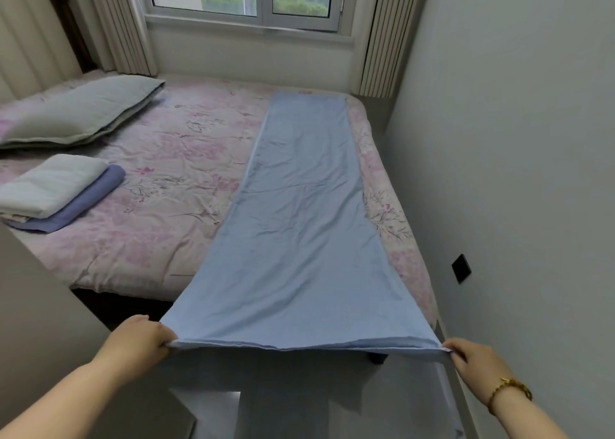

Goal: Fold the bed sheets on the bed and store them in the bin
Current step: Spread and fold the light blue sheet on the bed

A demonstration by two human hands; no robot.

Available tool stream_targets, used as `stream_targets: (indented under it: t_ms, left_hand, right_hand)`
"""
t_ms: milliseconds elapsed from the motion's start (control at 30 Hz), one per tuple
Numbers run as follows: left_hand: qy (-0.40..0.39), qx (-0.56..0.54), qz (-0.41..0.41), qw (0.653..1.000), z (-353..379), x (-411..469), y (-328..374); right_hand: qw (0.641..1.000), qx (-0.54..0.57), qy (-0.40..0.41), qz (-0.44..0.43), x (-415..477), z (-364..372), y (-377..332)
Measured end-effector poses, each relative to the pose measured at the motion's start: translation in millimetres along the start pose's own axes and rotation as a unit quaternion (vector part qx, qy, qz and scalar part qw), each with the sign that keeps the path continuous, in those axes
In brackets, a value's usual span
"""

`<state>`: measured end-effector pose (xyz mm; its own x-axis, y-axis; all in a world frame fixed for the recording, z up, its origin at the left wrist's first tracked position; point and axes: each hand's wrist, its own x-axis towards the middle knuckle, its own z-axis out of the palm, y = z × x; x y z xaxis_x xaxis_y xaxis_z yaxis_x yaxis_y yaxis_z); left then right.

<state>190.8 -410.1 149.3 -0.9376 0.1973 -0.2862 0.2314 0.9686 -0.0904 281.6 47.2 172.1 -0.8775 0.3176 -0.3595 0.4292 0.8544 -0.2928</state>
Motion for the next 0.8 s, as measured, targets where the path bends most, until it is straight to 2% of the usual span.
stream_targets:
  t_ms: [133, 467, 700, 800]
  left_hand:
    - [0.022, -0.018, 0.002, 1.0, -4, 8, 0]
    - [0.088, -0.002, -0.074, 0.993, -40, 56, 9]
    - [0.154, -0.077, -0.088, 0.981, -49, 156, -1]
    - [0.14, -0.072, -0.082, 0.984, -46, 217, -14]
  right_hand:
    - [0.998, 0.04, 0.032, -0.023, 14, -6, 1]
    - [0.983, 0.101, 0.152, -0.025, 73, -31, -16]
    - [0.98, 0.096, 0.175, -0.01, 166, -50, -52]
    - [0.981, 0.088, 0.174, 0.017, 219, -55, -73]
